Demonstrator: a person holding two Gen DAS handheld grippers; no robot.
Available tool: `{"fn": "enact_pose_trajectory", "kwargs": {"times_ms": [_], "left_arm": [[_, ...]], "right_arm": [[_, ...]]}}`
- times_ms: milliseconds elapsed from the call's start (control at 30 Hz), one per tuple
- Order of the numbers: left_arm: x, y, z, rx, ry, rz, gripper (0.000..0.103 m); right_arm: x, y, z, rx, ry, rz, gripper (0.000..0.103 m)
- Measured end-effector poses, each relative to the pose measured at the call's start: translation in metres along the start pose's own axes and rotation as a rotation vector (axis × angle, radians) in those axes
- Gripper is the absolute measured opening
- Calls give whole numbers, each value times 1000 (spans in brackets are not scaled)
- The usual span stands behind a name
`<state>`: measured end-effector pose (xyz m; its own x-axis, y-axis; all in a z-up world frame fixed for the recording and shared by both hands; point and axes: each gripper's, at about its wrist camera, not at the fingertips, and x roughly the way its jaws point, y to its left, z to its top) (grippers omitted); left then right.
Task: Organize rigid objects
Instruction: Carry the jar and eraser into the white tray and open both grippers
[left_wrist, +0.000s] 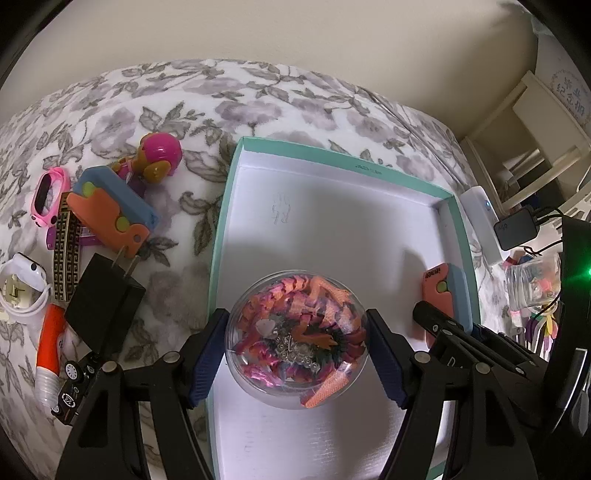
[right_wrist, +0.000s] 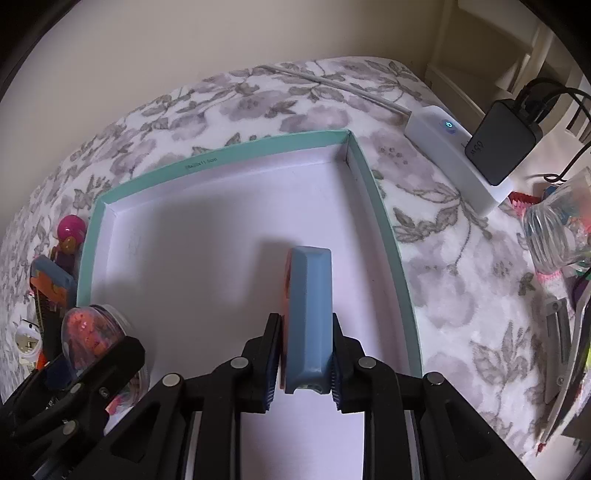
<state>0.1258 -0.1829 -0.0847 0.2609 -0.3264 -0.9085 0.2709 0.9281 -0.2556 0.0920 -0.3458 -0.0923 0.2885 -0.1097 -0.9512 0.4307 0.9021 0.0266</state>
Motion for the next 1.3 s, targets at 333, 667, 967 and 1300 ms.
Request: {"fn": "enact_pose_trajectory", "kwargs": {"times_ms": [333, 667, 967, 1300], "left_arm": [[-1, 2, 1, -17, -1, -25, 75], [-24, 0, 10, -34, -49, -62, 84], [-57, 10, 21, -62, -142, -29, 87], [-69, 35, 26, -123, -170, -27, 90]], "right_arm": [[-5, 0, 1, -2, 13, 11, 25], [-41, -1, 10, -7, -62, 0, 27], [-72, 4, 17, -16, -160, 1, 54], [-72, 11, 17, -40, -189, 8, 72]]}}
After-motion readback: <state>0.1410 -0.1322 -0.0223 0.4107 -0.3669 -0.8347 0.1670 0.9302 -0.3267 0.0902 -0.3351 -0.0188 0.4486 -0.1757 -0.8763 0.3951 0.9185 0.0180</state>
